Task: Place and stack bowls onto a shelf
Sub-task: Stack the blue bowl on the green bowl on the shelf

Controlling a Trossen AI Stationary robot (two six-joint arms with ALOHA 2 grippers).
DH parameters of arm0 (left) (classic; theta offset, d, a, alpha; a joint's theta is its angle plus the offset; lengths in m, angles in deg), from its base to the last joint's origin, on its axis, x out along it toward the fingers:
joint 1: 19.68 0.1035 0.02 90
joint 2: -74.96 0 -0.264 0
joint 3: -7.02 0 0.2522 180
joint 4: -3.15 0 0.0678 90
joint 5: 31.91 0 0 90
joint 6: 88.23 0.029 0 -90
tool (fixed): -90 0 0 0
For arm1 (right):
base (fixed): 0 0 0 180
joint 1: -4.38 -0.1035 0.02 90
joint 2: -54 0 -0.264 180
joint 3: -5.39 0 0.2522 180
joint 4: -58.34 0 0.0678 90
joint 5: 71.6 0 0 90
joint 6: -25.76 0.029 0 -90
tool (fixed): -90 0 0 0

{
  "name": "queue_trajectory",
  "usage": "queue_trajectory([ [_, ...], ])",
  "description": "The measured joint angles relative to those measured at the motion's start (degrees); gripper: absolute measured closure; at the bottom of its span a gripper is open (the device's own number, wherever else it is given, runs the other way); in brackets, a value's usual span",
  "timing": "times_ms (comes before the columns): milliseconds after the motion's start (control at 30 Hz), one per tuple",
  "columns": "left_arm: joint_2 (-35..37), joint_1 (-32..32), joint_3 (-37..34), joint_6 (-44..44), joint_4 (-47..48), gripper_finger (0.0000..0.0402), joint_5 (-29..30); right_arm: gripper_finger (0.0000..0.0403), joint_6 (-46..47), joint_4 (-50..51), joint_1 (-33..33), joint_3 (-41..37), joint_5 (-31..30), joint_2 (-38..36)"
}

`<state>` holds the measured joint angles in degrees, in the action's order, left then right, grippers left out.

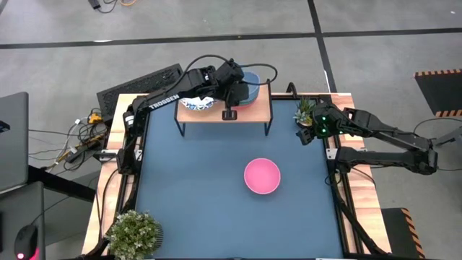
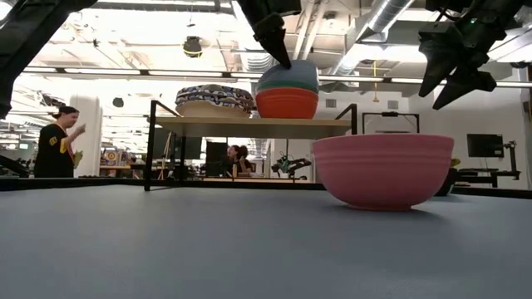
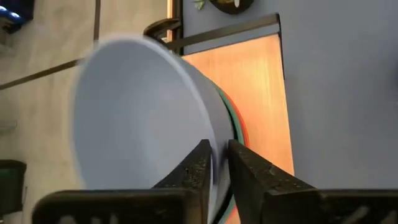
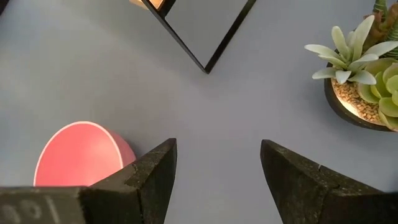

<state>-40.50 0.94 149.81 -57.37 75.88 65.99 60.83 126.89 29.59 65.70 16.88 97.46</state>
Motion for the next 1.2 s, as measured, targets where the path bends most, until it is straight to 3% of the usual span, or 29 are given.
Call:
queue_trajectory([
  [200, 0.00, 0.00, 0.02, 0.08, -0.23, 0.0318, 1.01, 0.0143, -0.02, 0.02, 0.00, 0.00, 0.02, 0.02],
  [333, 0.00, -0.66, 0.61, 1.70, 0.01, 0.0293, 5.68, 0.0143, -0.13, 0.02, 0.00, 0.00, 0.02, 0.02],
  [600, 0.53, -3.10, 5.85, 2.77, 0.06, 0.0283, 11.04, 0.0143, -1.06, 0.04, 0.00, 0.00, 0.04, 0.00],
  [667, 1.11, -3.30, 5.64, -1.32, -1.39, 0.0284, 12.30, 0.0143, -1.09, 0.04, 0.00, 0.00, 0.04, 0.01],
  [767, 1.18, -3.12, 5.58, -14.77, -7.95, 0.0296, 9.15, 0.0143, -1.11, 0.04, 0.00, 0.00, 0.04, 0.00],
  [833, 1.21, -3.21, 3.42, -19.31, -14.59, 0.0309, 8.26, 0.0143, -1.15, 0.02, 0.00, 0.00, 0.04, 0.00],
  [1067, 0.92, -5.38, -10.38, -18.61, -37.40, 0.0358, 18.24, 0.0143, -1.25, 0.02, 0.00, 0.00, 0.04, 0.00],
  [1200, 0.92, -5.47, -15.61, -22.57, -41.23, 0.0379, 22.85, 0.0143, -1.25, 0.02, 0.00, 0.00, 0.04, 0.00],
])
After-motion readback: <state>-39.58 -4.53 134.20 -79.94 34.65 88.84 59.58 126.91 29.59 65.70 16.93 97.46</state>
